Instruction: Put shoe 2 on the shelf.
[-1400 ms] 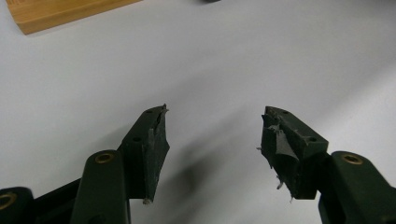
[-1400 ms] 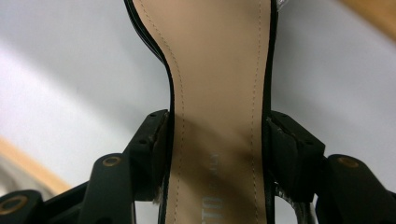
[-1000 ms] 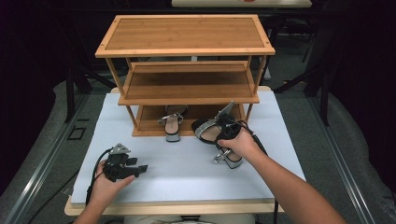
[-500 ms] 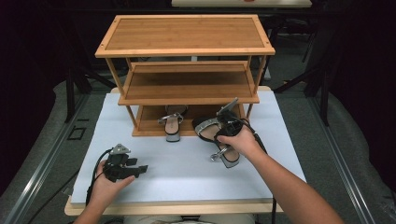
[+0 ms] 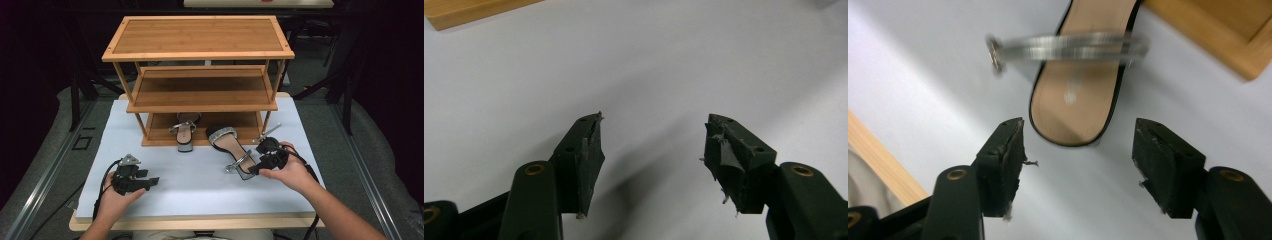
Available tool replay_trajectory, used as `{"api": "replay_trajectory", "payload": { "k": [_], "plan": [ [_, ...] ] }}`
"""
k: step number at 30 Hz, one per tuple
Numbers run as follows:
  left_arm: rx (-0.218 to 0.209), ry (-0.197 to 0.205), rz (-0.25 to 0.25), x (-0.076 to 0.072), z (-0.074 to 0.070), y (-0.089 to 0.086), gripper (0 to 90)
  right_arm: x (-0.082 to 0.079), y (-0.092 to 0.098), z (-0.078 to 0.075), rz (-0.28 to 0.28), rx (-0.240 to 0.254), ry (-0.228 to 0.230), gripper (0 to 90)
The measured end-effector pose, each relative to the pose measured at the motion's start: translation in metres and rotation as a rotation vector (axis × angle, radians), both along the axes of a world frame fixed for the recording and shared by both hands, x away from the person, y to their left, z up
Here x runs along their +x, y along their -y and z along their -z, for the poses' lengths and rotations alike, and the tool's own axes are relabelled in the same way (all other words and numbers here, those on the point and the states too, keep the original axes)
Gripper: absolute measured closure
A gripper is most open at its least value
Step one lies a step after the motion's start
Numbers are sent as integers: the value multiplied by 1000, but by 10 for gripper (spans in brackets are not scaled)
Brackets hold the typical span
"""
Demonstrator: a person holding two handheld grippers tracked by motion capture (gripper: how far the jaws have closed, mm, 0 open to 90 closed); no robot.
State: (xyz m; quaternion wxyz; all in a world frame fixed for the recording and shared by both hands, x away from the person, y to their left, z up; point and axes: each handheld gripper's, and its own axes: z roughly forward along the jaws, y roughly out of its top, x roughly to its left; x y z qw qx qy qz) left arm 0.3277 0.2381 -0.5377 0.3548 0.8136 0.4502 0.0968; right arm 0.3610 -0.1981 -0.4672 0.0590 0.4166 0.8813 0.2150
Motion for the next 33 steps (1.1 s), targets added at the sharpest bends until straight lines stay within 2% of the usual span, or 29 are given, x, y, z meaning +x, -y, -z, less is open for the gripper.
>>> {"api": "replay_trajectory", "payload": {
  "k": [2, 4, 5, 7, 8, 9, 11, 12, 13, 15, 16, 17, 18, 19, 20, 21, 22, 23, 26, 27, 28, 29, 31, 33],
  "plan": [
    [1, -3, 4, 0, 0, 0, 400, -2, 1, 15, -15, 23, -3, 354],
    [2, -7, 1, 0, 1, 0, 400, -2, 0, 28, -21, 7, 5, 352],
    [-4, -3, -7, 0, 2, 0, 400, -2, -1, 34, -18, 21, 12, 355],
    [-2, -12, -6, 1, 2, -1, 400, -2, -3, 42, -7, 50, 0, 366],
    [-2, -14, -7, 1, 3, -1, 400, -3, -7, 46, 5, 54, 23, 369],
    [-1, -13, -6, 1, 3, -2, 400, -4, -8, 47, 4, 55, 28, 372],
    [-5, -13, -5, 1, 3, -2, 400, -8, -14, 49, -2, 89, 42, 378],
    [-4, -12, -5, 1, 3, -2, 400, -11, -19, 50, -24, 131, 44, 363],
    [-3, -13, -4, 1, 2, -1, 400, -12, -21, 50, -19, 123, 54, 349],
    [2, -11, 1, 1, 2, -1, 400, -15, -30, 55, -53, 166, 50, 313],
    [2, -11, 0, 1, 2, 0, 400, -17, -36, 56, -31, 92, 85, 305],
    [2, -11, 1, 1, 2, 0, 400, -16, -40, 60, -57, 142, 80, 307],
    [2, -9, 3, 1, 2, 0, 400, -18, -43, 62, -47, 82, 97, 308],
    [0, -10, 3, 1, 2, 0, 400, -14, -44, 70, -95, 208, 74, 309],
    [-2, -8, 2, 1, 2, -1, 400, -15, -46, 72, -72, 178, 90, 310],
    [-4, -7, 2, 1, 2, -1, 400, -16, -48, 72, -34, 110, 119, 303],
    [-6, -8, -2, 1, 2, -1, 400, -17, -49, 73, -18, 104, 122, 299],
    [-7, -7, 1, 1, 2, -1, 400, -16, -49, 76, -30, 166, 109, 298],
    [-5, -1, 3, 1, 1, -1, 400, -18, -51, 76, -33, 168, 120, 304],
    [-6, 8, 3, 1, 0, 0, 400, -19, -52, 76, -25, 154, 131, 305],
    [-6, 6, 6, 1, -1, 0, 399, -19, -51, 75, -17, 159, 121, 309],
    [-6, 8, 8, 1, -1, 0, 398, -20, -51, 75, 5, 170, 111, 318],
    [-7, 10, 9, 1, -1, 1, 398, -25, -55, 77, 36, 178, 124, 319],
    [-4, 7, 9, 1, 0, 2, 398, -28, -60, 78, 88, 144, 148, 278]
  ]
}}
